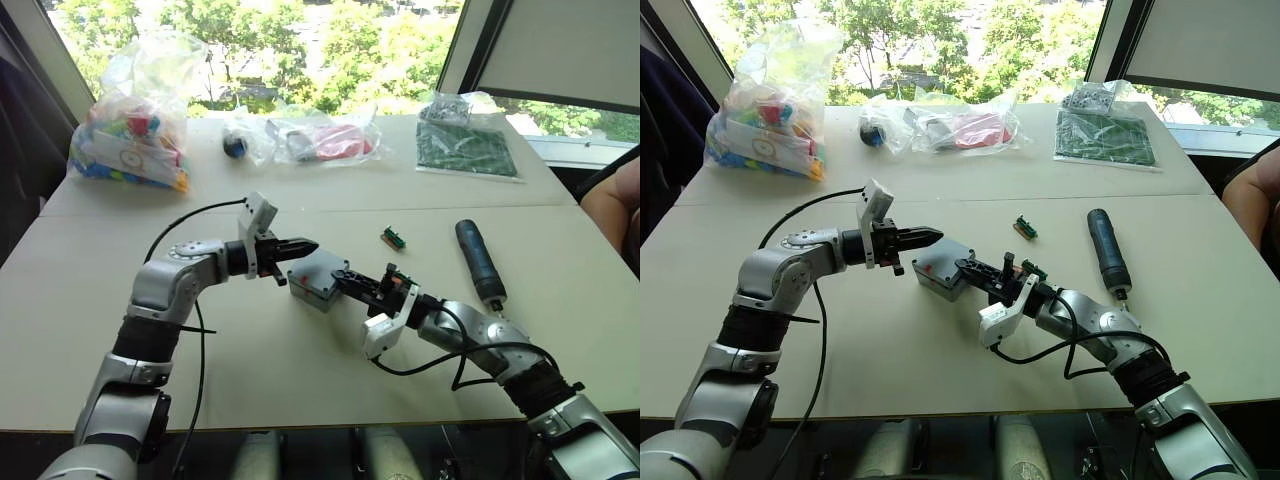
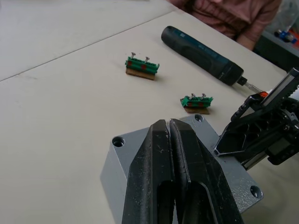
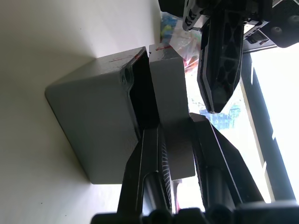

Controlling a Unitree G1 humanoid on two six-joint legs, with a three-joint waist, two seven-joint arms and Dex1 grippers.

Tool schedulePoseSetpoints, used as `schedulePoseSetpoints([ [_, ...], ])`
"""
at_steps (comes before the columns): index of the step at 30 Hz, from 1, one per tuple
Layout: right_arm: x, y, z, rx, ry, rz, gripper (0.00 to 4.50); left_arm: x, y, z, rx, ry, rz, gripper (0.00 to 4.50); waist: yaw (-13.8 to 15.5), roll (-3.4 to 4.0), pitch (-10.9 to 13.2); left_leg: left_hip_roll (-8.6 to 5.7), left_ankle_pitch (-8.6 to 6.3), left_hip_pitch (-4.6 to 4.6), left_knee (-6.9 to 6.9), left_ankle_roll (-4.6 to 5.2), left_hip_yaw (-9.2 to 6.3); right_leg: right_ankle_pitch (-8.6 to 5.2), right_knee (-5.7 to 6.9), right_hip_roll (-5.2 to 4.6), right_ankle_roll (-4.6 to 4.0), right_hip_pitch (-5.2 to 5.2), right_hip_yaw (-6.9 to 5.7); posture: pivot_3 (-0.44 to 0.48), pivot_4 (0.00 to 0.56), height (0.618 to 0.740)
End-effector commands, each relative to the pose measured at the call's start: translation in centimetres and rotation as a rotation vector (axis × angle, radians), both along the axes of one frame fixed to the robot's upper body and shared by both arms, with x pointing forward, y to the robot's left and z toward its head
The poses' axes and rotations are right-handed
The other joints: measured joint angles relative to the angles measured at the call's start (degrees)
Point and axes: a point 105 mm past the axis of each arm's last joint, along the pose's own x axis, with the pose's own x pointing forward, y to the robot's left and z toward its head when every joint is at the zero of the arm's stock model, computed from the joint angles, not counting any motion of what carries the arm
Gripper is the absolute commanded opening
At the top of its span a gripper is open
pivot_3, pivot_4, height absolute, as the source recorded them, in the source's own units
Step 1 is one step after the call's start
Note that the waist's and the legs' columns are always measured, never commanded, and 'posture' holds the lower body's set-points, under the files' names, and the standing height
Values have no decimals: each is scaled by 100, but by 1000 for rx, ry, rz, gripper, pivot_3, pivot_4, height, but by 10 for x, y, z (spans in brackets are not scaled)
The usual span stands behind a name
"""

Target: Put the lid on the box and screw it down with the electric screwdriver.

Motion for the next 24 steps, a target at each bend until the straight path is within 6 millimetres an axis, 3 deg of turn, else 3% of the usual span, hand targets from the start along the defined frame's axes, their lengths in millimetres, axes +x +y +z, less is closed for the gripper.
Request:
schedulePoseSetpoints([
  [1,-2,0,-9,-30,22,7,205,-3,-3,0,42,-49,-31,84,-1,0,0,0,0,0,0,0,0,0,0,0,0,0,0,0,150,740],
  [7,-5,-2,-18,-40,44,-3,205,-7,-6,-30,191,-42,-72,84,6,0,-9,0,-1,18,-1,2,0,-2,-2,0,-2,21,0,0,150,740],
  [9,-5,-3,-18,-32,50,-14,1200,-9,-6,-39,236,-47,-80,30,12,-2,-9,0,-3,43,-1,6,-1,-11,-6,0,-16,49,-1,0,150,740],
  [12,-4,-4,-18,-28,49,-23,2063,-5,-3,-53,290,-28,-44,30,2,-11,-35,0,-15,107,-6,25,2,-31,-17,-2,-33,115,-1,0,150,740],
  [19,-7,-8,-4,-22,3,-15,4254,-7,-4,-66,325,-13,-37,30,16,-39,-93,1,-23,159,-9,38,-2,-47,-17,-3,-36,165,-4,0,150,740],
  [20,-8,-8,-4,-23,3,-15,4491,-7,-4,-67,328,-11,-35,30,22,-41,-94,0,-25,167,-10,41,-2,-50,-17,-5,-36,173,-4,0,150,740],
  [24,-14,-15,-3,-35,6,-12,4491,-9,-4,-78,358,-2,-28,30,38,-42,-101,-1,-30,186,-13,47,-1,-58,-18,-8,-37,190,-4,0,150,740],
])
